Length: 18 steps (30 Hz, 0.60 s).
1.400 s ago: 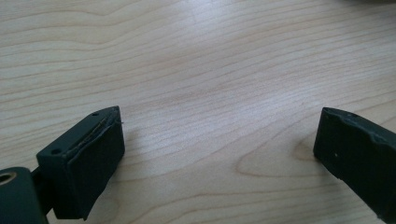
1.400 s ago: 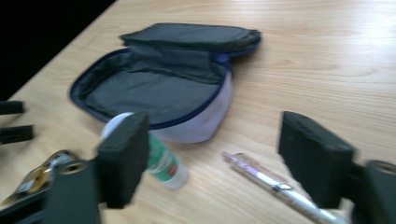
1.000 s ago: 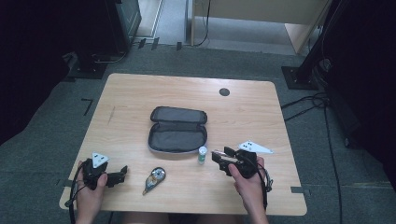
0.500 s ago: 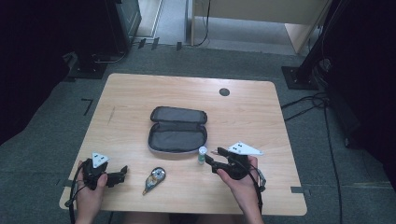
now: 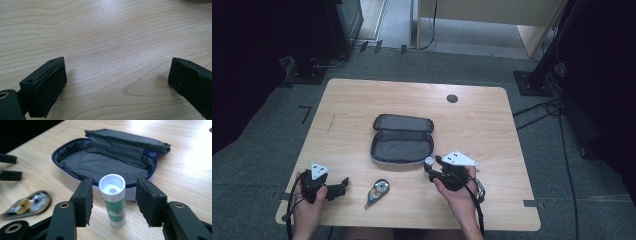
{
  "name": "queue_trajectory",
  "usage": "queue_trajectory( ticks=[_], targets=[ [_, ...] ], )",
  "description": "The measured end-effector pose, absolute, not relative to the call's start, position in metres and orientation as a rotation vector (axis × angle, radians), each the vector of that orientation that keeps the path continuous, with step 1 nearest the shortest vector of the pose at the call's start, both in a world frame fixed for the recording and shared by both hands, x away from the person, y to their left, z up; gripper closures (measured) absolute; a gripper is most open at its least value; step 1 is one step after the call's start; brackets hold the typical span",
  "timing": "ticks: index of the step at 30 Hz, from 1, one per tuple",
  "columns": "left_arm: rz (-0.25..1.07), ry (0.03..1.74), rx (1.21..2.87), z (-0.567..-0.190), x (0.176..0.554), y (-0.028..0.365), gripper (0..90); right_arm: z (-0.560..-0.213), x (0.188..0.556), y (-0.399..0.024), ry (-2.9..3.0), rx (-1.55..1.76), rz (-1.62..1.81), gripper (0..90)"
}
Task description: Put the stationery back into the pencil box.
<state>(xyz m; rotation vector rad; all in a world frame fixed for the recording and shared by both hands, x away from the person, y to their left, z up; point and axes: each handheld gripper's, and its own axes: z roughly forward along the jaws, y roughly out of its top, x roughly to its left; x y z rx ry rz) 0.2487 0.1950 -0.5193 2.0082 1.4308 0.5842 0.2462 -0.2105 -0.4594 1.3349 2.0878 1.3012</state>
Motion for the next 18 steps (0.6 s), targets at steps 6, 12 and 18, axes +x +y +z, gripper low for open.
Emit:
queue_trajectory(
  ticks=[6,12,18],
  targets=[
    [0.584,1.431,2.008,-0.519,0.249,0.195,2.1,-0.468,0.249,-0.203,2.107,1.338,1.262,50.6],
    [0.583,1.431,2.009,-0.519,0.249,0.195,2.1,-0.469,0.250,-0.199,2.088,1.329,1.200,66.1],
    [0.584,1.431,2.008,-0.519,0.249,0.195,2.1,-0.466,0.248,-0.205,2.083,1.356,1.219,66.4]
  ],
)
